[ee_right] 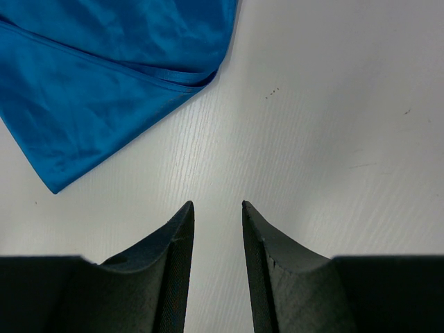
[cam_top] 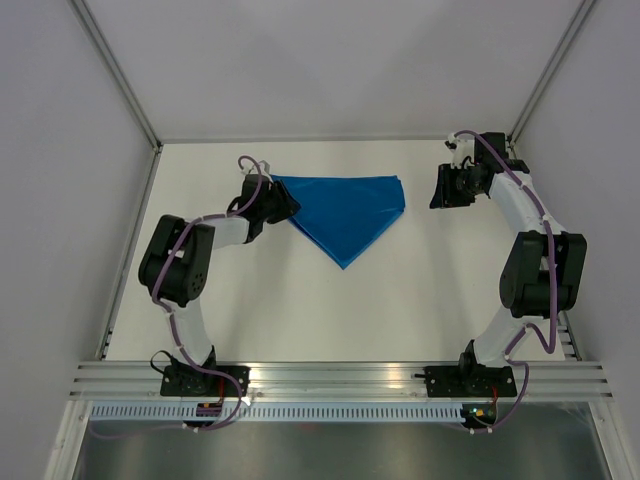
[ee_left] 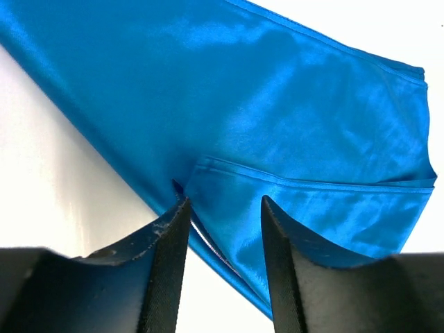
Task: Fold the napkin, place the utensils inside, and roll it up
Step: Fold the napkin
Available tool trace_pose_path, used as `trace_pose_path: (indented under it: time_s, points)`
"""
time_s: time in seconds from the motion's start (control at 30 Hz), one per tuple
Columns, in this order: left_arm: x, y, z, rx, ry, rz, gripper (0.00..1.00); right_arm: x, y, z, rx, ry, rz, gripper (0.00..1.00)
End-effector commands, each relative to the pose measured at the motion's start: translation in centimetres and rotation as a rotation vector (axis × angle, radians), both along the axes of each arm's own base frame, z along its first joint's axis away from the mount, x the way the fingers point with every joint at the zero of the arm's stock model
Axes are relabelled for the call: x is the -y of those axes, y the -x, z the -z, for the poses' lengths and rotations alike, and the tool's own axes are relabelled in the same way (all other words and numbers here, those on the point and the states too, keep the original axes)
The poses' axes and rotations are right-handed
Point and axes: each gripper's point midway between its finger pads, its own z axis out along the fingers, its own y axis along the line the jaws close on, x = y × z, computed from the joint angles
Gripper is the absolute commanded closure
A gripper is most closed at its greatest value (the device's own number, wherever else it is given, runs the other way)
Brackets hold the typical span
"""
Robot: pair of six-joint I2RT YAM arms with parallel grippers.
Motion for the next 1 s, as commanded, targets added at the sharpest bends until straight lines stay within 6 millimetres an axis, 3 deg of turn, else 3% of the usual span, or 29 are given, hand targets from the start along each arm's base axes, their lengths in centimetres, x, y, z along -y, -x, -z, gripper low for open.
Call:
trace_pose_path:
  time_s: [0.0, 0.2, 0.3, 0.4, 0.57, 0.6, 0.67, 0.7, 0.97]
  points:
    - [-1.0, -0.8, -4.0, 0.092, 0.048, -0.040, 0.46, -0.1, -0.1, -0.6, 0.028, 0.007, -0.011, 0.60]
    - [-4.7, -1.2, -6.3, 0.124, -0.001, -0.145, 0.41, -0.2, -0.1, -0.6, 0.030, 0.007, -0.016, 0.60]
    - [-7.8, -1.8, -5.4, 0.054, -0.033, -0.257, 0.41, -0.3, -0.2, -0.7, 0.031, 0.003, -0.016, 0.60]
    - [-9.5, -2.5, -4.1, -0.012, -0.014, -0.306, 0.42, -0.5, -0.1, -0.7, 0.032, 0.001, -0.024, 0.60]
    - [-10.5, -4.2, -1.8, -0.086, 0.023, -0.336, 0.44, -0.6, -0.1, -0.9, 0.034, -0.003, -0.025, 0.60]
    - [-10.1, -4.3, -0.5, -0.116, 0.038, -0.313, 0.44, -0.7, -0.1, -0.9, 0.035, -0.004, -0.025, 0.60]
    - [-9.8, -5.2, -0.2, -0.119, 0.054, -0.301, 0.44, -0.8, 0.0, -0.9, 0.032, -0.008, -0.026, 0.60]
    - [-10.0, -5.3, 1.2, -0.146, 0.048, -0.303, 0.44, -0.8, -0.1, -1.0, 0.035, -0.008, -0.026, 0.60]
    - [-9.6, -7.4, 2.7, -0.155, 0.080, -0.309, 0.43, -1.1, 0.0, -0.8, 0.033, -0.003, -0.033, 0.60]
